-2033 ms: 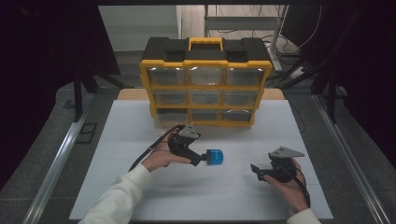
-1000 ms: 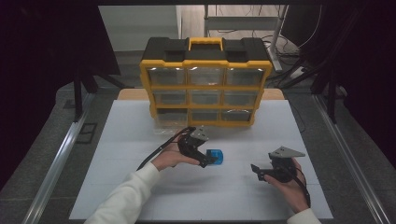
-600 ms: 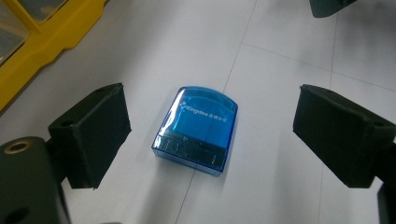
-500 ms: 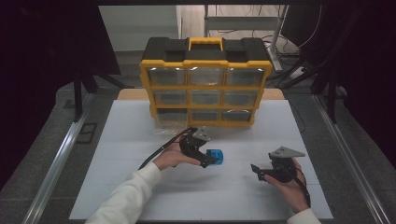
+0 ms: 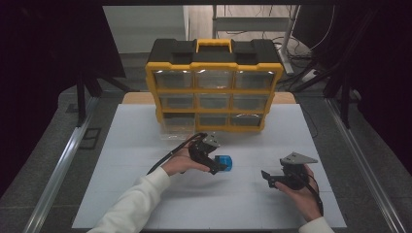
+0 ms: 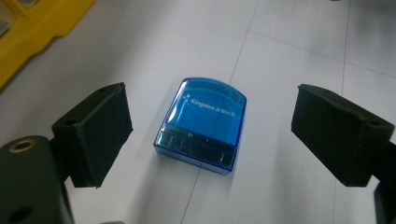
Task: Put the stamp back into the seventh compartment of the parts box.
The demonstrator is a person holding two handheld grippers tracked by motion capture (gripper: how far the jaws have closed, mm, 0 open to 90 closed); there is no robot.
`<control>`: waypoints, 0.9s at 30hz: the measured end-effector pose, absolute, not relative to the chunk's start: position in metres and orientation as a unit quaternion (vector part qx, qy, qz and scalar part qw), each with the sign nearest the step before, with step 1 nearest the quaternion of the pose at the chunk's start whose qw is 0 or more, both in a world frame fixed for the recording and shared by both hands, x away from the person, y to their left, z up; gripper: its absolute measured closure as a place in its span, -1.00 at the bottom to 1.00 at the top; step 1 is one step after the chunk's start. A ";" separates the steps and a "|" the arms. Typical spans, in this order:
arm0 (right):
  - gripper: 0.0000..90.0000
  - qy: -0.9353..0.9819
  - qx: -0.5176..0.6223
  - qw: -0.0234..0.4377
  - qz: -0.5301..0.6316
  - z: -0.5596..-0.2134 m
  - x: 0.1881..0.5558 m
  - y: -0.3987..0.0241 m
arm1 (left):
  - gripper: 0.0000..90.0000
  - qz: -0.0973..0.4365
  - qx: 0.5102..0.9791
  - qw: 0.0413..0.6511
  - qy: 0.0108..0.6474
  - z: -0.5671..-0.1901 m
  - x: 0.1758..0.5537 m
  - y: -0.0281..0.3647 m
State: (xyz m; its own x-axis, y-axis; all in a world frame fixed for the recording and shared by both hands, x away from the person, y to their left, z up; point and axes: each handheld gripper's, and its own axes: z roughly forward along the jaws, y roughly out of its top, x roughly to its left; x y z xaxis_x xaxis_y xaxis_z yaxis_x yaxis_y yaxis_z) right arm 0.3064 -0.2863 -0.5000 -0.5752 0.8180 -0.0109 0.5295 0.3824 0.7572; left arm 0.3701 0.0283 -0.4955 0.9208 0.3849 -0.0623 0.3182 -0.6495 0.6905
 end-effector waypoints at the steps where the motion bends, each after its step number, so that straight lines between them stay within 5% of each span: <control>1: -0.69 0.808 0.417 0.196 0.367 -0.500 0.306 -0.286 | -0.72 0.046 0.909 0.367 0.192 -0.496 0.370 0.028; 27: -0.69 0.809 0.416 0.195 0.367 -0.500 0.307 -0.285 | -0.65 0.032 0.924 0.328 0.192 -0.519 0.386 0.008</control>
